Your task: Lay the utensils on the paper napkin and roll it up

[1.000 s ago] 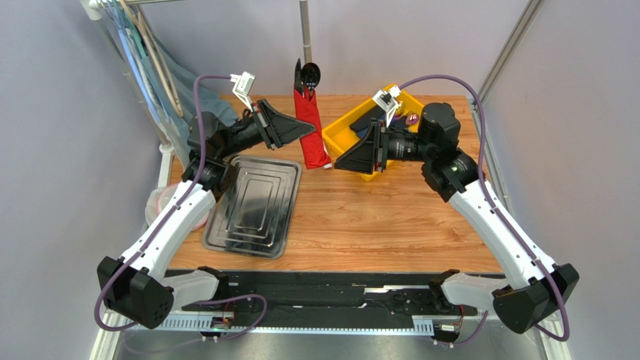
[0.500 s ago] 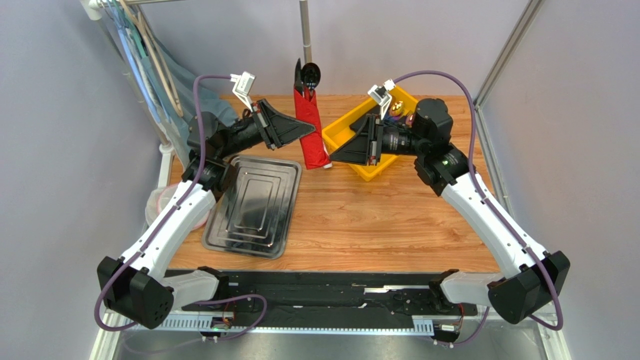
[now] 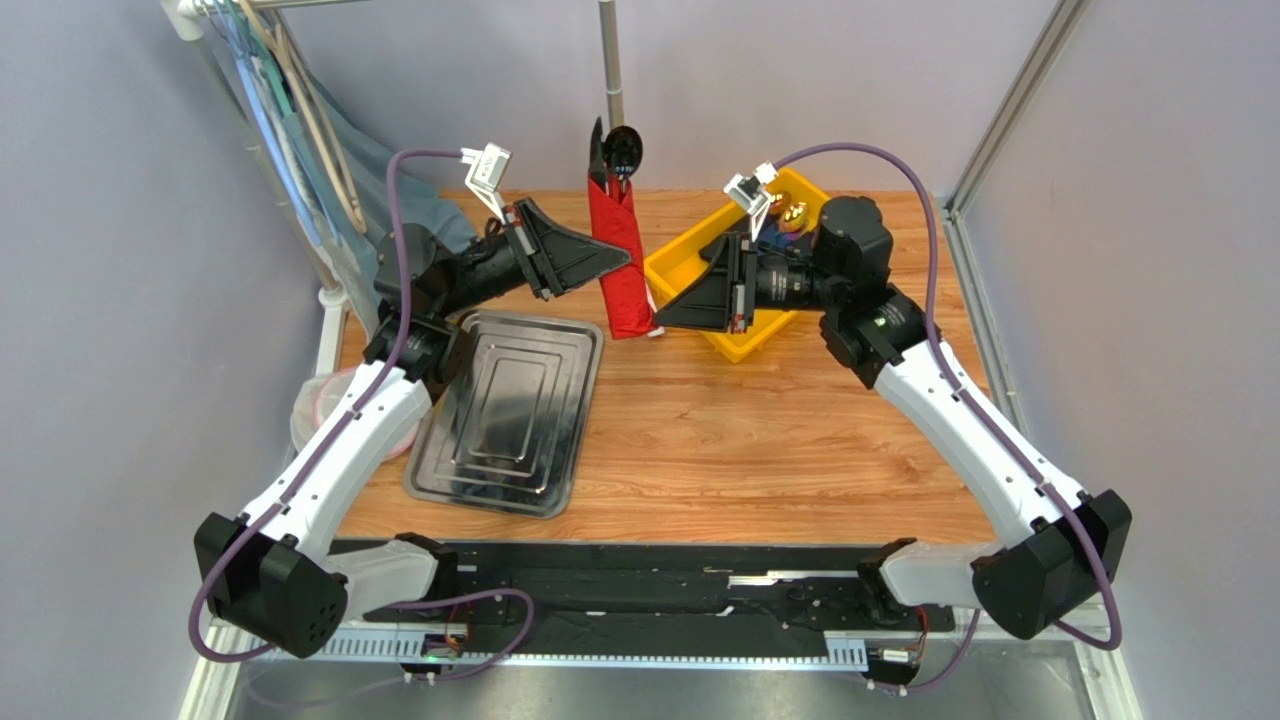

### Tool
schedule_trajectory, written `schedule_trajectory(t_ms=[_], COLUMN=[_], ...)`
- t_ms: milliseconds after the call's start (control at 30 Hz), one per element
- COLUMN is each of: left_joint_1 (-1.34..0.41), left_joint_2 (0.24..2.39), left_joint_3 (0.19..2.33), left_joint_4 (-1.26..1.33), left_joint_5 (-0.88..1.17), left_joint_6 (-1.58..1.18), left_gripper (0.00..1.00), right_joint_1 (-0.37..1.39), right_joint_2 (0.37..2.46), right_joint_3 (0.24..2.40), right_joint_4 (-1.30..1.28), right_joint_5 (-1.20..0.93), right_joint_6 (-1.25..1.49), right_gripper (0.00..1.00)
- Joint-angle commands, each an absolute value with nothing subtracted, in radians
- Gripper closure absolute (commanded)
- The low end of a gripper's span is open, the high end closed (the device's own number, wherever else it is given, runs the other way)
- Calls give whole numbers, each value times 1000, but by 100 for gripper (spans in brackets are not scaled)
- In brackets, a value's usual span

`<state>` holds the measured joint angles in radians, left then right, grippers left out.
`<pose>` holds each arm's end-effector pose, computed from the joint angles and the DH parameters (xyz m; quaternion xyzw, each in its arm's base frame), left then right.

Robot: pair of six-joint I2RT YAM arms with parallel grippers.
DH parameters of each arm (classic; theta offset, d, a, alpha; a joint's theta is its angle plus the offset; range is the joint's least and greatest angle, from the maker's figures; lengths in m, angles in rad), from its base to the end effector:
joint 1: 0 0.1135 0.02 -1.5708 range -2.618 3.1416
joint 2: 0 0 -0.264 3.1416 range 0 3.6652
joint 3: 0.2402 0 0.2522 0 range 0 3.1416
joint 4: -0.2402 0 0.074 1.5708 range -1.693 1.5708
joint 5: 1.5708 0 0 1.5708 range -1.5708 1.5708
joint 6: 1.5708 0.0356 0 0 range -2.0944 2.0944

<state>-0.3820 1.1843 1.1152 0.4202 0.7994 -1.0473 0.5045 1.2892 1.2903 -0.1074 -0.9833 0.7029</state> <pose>0.2334 -0.1213 0.4350 0.1292 0.6028 -0.6632 0.4243 0.2349 0.1636 0.4174 -0.2491 0.6836 0.6236 0.2859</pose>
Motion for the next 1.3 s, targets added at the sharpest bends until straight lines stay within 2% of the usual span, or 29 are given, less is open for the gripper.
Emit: schedule_trajectory(t_ms=[0,167,533,567,600,700,767,900,1033,1267], left_joint_1=[-379,-379,-379,-379,-379,-379,-379,-388,-426,-443], left_joint_2=[1178,1189,1193,1192,1192,1189,1184,1184,1186,1192], left_joint_3=[1157,1184,1183,1178,1171,1155,1146,1129,1137,1146], left_joint_4=[494,480,474,476,477,482,483,492,494,491], left_joint_5=[782,781,782,784,787,795,801,814,841,848], left_joint_6=[-1058,-1074,-1068,-1066,-1063,-1055,-1046,-1032,-985,-983], left_gripper=[100,100,100,100,100,100,100,100,100,100], right_joint_1=[517,544,584,584,575,531,503,468,477,525], right_joint_2=[1272,1275,1299,1301,1299,1286,1278,1270,1304,1351], right_joint_3=[1305,1276,1233,1238,1253,1293,1316,1391,1445,1494], right_joint_4=[-106,-189,-147,-162,-181,-250,-302,-390,-312,-236], right_joint_5=[-988,-925,-977,-982,-985,-991,-994,-944,-925,-927], right_joint_6=[664,539,529,523,512,468,416,336,414,482], right_gripper=[100,100,100,97,82,61,53,30,21,21])
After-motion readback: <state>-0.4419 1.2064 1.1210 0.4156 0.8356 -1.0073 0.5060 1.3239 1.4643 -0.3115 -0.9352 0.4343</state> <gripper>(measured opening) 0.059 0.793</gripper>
